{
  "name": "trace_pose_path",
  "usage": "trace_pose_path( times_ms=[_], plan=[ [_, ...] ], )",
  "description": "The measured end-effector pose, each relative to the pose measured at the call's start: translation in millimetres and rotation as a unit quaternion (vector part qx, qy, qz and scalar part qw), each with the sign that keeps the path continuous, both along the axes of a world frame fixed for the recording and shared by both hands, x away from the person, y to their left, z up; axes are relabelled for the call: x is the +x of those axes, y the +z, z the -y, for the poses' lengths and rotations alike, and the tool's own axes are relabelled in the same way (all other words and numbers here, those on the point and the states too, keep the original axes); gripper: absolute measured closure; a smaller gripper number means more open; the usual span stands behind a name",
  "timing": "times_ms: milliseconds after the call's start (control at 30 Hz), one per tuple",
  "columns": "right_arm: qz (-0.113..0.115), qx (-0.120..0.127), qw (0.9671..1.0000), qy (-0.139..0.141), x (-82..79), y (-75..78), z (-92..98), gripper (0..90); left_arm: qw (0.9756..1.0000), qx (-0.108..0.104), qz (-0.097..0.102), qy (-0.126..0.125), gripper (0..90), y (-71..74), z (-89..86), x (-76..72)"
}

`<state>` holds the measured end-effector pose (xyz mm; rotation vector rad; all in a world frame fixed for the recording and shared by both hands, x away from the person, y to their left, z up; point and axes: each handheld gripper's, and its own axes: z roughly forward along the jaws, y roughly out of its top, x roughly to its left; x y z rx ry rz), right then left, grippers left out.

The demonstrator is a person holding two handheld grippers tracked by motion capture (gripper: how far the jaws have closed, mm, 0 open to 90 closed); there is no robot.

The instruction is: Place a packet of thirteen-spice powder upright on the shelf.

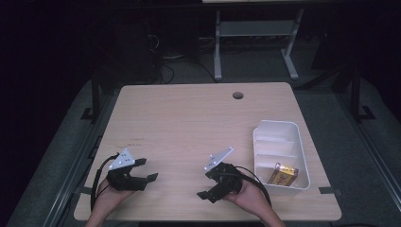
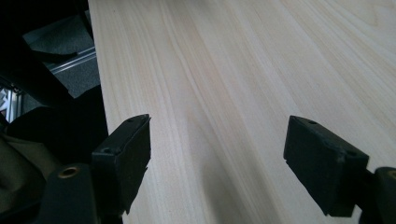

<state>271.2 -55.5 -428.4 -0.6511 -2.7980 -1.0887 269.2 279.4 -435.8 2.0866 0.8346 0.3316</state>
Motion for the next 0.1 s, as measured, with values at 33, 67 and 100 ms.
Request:
trace_pose_path(
  times_ms=[33,67,100],
  plan=[
    [0.001,-0.001,1.0000,-0.003,-0.3,0.1,0.7,22.6,1.0000,0.001,0.000,-0.001,23.8,0.0,0.0,0.1],
    [0.004,-0.004,1.0000,-0.005,-1.0,0.5,1.6,22.7,1.0000,0.002,0.001,-0.001,23.8,0.0,0.0,0.1],
    [0.005,-0.004,1.0000,-0.006,-1.8,2.4,3.8,22.6,1.0000,0.002,0.001,-0.001,23.8,-0.1,-0.1,0.2]
  ],
)
